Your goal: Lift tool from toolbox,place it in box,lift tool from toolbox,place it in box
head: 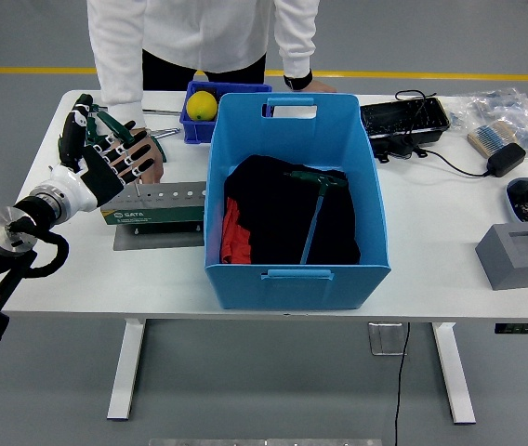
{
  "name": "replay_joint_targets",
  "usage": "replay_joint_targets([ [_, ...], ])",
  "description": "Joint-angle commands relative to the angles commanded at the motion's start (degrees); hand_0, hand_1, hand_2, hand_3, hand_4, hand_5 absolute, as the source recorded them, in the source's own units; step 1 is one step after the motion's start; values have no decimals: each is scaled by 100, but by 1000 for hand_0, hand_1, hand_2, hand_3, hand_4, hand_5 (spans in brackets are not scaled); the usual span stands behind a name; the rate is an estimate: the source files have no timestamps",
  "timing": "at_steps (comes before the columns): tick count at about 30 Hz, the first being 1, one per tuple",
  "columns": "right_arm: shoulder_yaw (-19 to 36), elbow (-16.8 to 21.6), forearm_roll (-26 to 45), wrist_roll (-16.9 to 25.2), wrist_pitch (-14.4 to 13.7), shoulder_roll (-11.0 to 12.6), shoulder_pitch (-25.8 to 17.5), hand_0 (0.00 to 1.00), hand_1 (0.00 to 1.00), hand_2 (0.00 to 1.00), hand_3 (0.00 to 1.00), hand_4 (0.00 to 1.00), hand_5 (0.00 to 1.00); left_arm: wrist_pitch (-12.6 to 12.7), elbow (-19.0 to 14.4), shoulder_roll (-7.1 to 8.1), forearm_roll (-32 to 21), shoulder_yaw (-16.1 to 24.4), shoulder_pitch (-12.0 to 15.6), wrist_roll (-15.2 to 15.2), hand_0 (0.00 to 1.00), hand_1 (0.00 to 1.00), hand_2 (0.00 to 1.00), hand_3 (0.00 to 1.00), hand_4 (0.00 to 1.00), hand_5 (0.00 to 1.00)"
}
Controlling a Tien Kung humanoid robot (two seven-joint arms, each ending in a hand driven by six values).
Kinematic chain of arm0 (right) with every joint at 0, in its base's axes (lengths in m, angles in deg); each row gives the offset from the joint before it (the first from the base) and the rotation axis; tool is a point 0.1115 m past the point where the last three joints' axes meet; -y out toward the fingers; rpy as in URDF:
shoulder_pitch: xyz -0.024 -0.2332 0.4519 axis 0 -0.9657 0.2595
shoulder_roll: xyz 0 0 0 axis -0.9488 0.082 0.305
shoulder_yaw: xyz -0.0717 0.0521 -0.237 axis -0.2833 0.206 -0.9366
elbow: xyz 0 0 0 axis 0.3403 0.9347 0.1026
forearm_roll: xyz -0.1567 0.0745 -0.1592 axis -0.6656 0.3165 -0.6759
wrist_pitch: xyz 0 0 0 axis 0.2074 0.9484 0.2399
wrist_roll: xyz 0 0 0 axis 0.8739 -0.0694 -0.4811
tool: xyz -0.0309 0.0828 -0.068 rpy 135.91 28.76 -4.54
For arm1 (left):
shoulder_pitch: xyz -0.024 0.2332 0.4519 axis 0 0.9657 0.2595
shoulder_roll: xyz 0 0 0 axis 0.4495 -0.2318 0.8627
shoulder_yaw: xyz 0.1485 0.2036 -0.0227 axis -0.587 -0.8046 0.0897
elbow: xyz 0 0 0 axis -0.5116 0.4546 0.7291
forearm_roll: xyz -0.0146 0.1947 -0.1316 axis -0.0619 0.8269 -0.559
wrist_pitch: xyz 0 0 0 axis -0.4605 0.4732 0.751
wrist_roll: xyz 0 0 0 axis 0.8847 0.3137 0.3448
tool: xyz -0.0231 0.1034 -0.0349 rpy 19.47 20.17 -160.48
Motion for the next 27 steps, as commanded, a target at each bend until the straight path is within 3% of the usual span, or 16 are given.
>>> replay_joint_targets([
  [5, 10, 3, -9, 0, -8, -1, -18, 702, 682, 749, 589, 844, 686, 55, -427, 91, -113, -124, -99, 10, 351, 453, 588, 728, 889, 960],
  [9, 33, 8, -38, -8, -10, -2, -29, 701, 683, 750, 587, 844, 684, 50, -678, 208, -235, -426, -400, -21, 349, 462, 594, 729, 890, 963],
  [12, 67, 11, -80, -18, -10, -4, -41, 701, 683, 750, 587, 844, 684, 6, -720, 288, -322, -724, -769, -45, 349, 462, 594, 729, 890, 963],
  [16, 102, 13, -146, -32, 1, 1, -53, 701, 682, 750, 588, 844, 683, -25, -617, 261, -375, -1111, -1264, -35, 348, 463, 595, 729, 889, 962],
  [20, 150, 14, -238, -51, 16, 14, -50, 701, 682, 750, 588, 844, 683, -183, -246, 65, -369, -1693, -1834, -112, 348, 463, 595, 729, 889, 962],
  [24, 198, 11, -349, -69, 41, 31, -33, 702, 682, 750, 588, 844, 682, -397, 307, -235, 6, -2328, -2305, -234, 348, 468, 595, 725, 891, 965],
  [27, 231, 5, -427, -82, 63, 45, -11, 702, 682, 750, 588, 843, 682, -892, 879, -511, 630, -2877, -2598, -562, 374, 508, 604, 724, 888, 977],
])
